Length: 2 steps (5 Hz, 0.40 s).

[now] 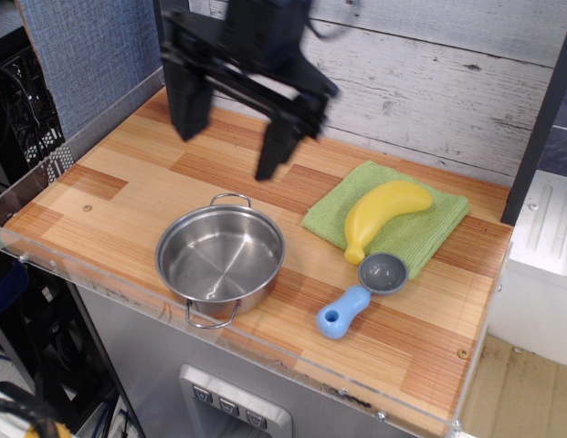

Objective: Put the ice cream scoop to the right of the pot.

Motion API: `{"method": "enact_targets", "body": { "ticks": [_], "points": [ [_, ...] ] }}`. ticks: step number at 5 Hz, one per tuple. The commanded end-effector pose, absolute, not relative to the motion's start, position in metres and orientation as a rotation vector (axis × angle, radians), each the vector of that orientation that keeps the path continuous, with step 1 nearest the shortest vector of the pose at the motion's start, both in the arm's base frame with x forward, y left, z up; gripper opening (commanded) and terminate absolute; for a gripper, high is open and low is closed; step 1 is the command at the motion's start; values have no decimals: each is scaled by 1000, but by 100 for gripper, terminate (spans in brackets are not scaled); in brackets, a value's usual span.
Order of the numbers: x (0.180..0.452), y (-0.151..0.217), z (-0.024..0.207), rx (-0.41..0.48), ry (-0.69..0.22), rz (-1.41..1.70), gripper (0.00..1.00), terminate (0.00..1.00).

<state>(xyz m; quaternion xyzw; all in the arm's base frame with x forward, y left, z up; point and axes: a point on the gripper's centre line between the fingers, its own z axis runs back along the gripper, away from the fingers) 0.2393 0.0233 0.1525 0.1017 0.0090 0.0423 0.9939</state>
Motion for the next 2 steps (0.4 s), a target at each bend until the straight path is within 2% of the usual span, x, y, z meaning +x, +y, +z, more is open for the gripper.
{"method": "enact_targets", "body": {
  "ticks": [1,2],
  "points": [
    [226,12,166,199,-31,84,100,0],
    [226,12,166,199,-31,84,100,100]
  ]
}}
